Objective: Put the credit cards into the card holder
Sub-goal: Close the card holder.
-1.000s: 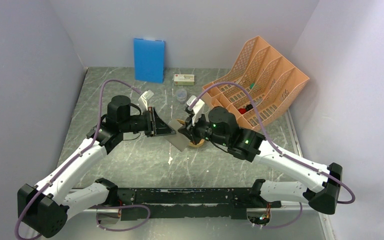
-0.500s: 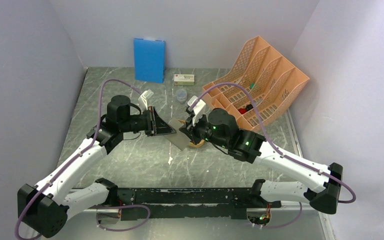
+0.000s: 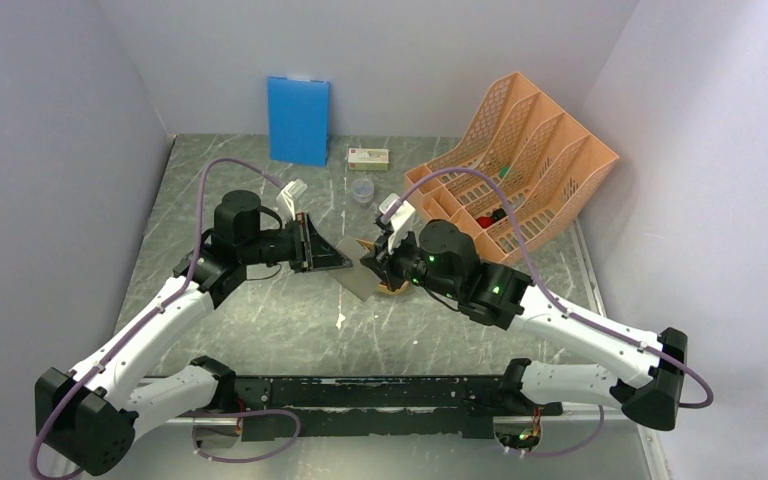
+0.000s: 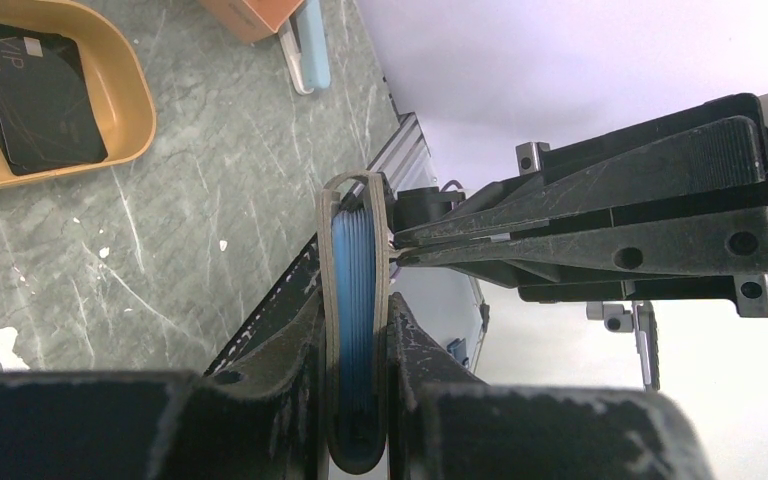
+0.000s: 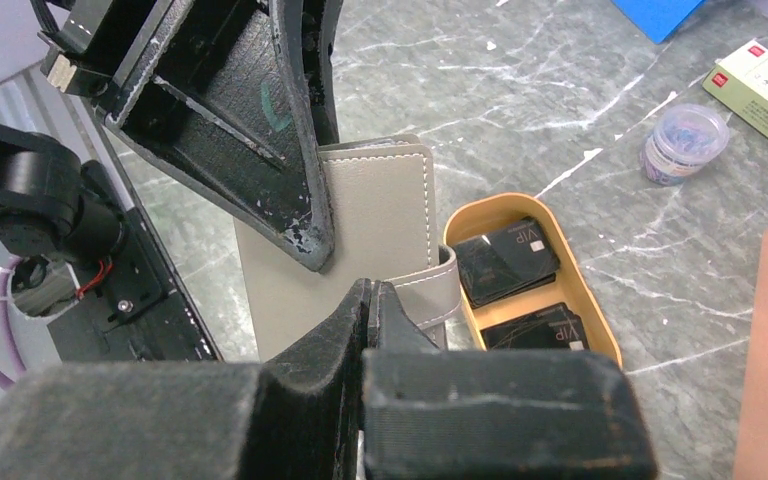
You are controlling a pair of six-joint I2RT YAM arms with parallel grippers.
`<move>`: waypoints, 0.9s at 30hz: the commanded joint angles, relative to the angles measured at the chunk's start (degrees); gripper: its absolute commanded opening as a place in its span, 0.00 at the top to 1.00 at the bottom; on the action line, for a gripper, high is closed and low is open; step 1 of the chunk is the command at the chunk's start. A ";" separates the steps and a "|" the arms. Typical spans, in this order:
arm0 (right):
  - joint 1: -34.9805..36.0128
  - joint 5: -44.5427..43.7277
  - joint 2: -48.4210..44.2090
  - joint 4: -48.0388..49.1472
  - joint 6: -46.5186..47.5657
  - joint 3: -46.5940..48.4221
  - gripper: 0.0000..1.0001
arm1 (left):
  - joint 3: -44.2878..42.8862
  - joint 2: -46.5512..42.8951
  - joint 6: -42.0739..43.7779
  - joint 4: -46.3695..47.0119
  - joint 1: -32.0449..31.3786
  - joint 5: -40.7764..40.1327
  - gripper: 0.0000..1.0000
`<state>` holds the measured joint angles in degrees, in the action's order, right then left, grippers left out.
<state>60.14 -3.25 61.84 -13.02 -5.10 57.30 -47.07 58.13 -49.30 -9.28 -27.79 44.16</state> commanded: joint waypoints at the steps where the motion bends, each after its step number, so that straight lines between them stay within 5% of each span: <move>1: 0.31 2.16 -0.21 -0.09 -2.70 -1.87 1.00 | -1.54 -1.27 -0.40 5.63 0.11 2.18 0.95; 7: 0.30 2.83 -1.58 -3.71 -2.59 0.45 0.98 | -3.78 -1.02 4.29 -0.92 0.09 -0.35 0.95; 11: 0.10 2.89 -1.97 -9.44 -2.36 4.54 0.72 | -4.51 -0.85 6.40 -3.58 0.11 -1.50 0.95; 16: -1.68 6.81 -2.00 -14.38 -3.03 8.33 0.60 | -4.87 -1.22 7.69 -5.18 0.06 -2.04 0.95; 27: -9.78 18.34 1.65 -16.40 -2.96 12.58 0.58 | -6.07 -1.42 9.92 -7.77 0.11 -1.63 0.95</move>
<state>50.94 9.85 61.91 -27.70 -7.94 68.12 -50.74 57.98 -40.64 -16.71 -27.83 42.26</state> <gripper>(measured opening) 0.412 0.211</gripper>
